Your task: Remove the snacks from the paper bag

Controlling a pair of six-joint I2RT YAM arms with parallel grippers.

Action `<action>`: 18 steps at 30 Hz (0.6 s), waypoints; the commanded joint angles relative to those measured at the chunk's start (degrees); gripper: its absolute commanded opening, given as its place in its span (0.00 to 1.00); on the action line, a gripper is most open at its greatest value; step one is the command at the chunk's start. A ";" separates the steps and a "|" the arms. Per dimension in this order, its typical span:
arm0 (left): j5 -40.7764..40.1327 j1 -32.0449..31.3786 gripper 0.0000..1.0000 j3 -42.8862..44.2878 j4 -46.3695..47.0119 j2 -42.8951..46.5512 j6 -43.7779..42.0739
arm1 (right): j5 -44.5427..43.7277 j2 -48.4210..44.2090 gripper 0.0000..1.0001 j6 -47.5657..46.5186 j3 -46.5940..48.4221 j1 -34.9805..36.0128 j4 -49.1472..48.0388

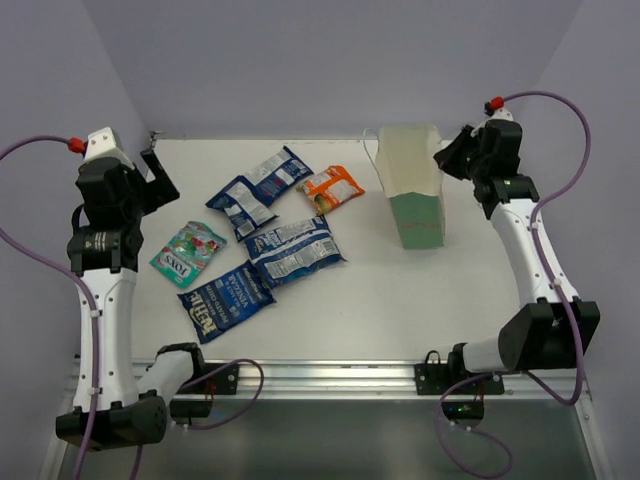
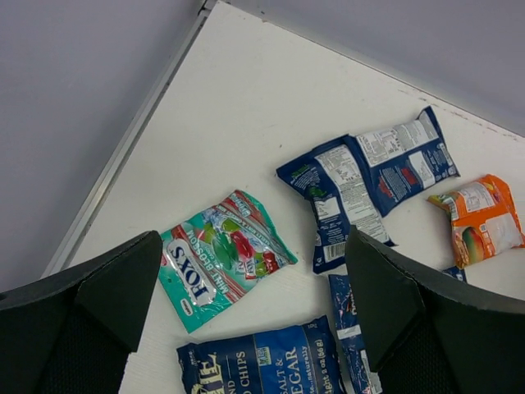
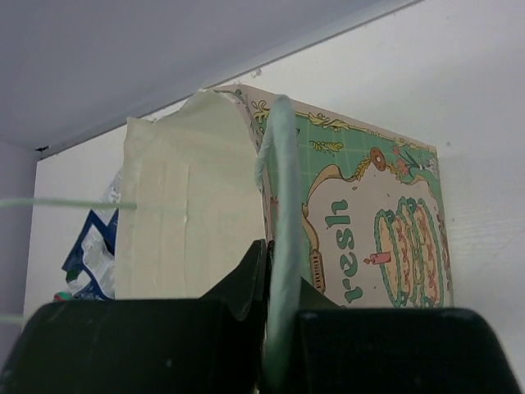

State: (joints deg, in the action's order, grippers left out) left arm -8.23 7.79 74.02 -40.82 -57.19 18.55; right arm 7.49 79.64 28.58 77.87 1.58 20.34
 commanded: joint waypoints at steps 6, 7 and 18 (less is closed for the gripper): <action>3.05 -2.51 1.00 6.05 -3.65 1.82 -3.52 | 5.88 0.96 0.07 0.60 -6.32 -6.94 -3.38; 3.04 -2.61 1.00 6.31 -3.65 1.73 -3.60 | 5.53 0.70 0.10 0.60 -6.32 -7.21 -2.33; 4.89 -3.22 1.00 8.33 -3.48 -0.03 -3.60 | -1.68 -2.55 0.75 -3.35 1.84 -7.39 8.92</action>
State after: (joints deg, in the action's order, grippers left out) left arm -4.91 5.04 79.00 -44.34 -56.99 16.69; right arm 8.99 80.84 27.00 74.65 -5.85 25.50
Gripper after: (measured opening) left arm 0.997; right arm 0.714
